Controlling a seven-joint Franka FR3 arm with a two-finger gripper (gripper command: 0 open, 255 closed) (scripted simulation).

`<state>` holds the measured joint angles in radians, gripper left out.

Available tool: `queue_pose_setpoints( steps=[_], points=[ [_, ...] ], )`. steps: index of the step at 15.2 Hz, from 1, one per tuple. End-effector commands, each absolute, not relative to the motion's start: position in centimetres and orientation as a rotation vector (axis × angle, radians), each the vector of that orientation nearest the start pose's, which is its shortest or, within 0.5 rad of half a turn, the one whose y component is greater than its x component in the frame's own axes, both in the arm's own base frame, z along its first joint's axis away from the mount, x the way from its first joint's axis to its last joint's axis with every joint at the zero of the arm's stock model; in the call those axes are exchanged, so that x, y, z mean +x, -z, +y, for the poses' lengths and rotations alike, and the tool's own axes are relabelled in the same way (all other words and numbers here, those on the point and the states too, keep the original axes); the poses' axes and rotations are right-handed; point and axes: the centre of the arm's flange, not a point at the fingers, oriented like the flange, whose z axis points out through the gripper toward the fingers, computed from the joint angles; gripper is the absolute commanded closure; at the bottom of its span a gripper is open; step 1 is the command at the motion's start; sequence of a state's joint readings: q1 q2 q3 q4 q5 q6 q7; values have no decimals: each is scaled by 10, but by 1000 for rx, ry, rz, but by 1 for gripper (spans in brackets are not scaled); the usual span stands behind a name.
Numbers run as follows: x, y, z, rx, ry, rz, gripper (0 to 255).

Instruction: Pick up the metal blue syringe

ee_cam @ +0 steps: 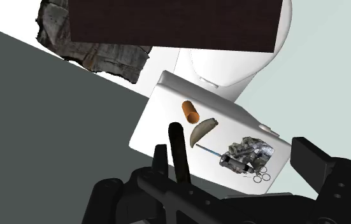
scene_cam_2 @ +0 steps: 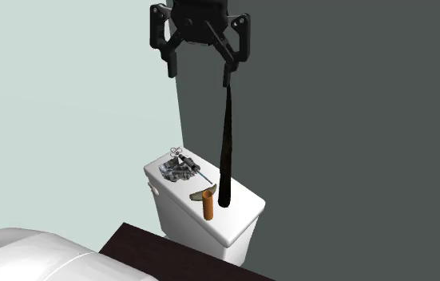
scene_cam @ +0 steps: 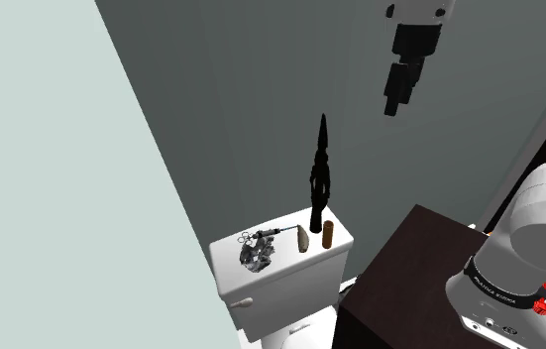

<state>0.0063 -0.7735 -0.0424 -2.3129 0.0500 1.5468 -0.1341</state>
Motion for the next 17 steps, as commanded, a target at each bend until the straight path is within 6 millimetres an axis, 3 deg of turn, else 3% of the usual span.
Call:
queue_pose_setpoints(
  steps=[1, 17],
  points=[
    [308, -605, -10, -3058, 20, -171, 0],
    [406, -426, 14, -2936, 153, -798, 0]
  ],
)
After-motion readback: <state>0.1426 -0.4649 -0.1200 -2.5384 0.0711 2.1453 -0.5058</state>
